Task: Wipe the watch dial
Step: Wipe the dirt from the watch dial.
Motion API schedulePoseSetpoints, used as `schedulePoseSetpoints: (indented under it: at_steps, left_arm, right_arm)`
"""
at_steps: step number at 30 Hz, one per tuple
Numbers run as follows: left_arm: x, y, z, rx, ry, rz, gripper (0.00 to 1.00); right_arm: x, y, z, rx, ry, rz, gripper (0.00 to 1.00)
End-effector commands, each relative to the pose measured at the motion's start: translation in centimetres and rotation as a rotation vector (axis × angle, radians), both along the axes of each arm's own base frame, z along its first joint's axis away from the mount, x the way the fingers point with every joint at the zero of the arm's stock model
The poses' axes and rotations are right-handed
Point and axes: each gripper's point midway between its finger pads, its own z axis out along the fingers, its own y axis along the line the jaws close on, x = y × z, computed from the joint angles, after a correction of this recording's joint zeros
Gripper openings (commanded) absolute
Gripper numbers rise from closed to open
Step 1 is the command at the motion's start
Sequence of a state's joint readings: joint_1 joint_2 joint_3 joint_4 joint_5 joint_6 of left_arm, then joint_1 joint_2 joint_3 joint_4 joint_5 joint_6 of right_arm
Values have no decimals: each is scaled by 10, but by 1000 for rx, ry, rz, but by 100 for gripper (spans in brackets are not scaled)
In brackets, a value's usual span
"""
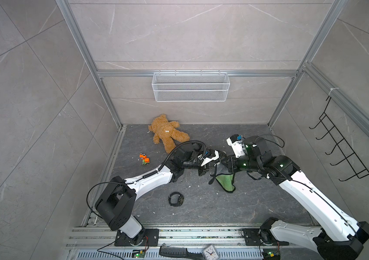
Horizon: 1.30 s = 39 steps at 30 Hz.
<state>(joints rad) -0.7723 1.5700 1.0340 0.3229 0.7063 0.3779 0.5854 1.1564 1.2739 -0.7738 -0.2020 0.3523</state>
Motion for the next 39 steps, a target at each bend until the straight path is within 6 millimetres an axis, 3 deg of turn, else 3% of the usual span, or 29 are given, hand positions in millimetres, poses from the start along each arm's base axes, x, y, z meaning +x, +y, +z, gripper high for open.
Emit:
schedulePoseSetpoints:
  at_steps: [1, 16, 29, 39]
  left_arm:
    - [-2, -4, 35, -101, -77, -23, 0]
    - [-11, 5, 50, -140, -114, -21, 0]
    - [-8, 13, 45, -128, -127, 5, 0]
    - [-6, 13, 44, -128, -125, 7, 0]
  right_arm:
    - [9, 5, 1, 19, -22, -25, 0]
    - [21, -29, -15, -100, -43, -200, 0]
    - [1, -55, -3, -150, -70, -229, 0]
    - [-12, -40, 10, -57, -77, -138, 0]
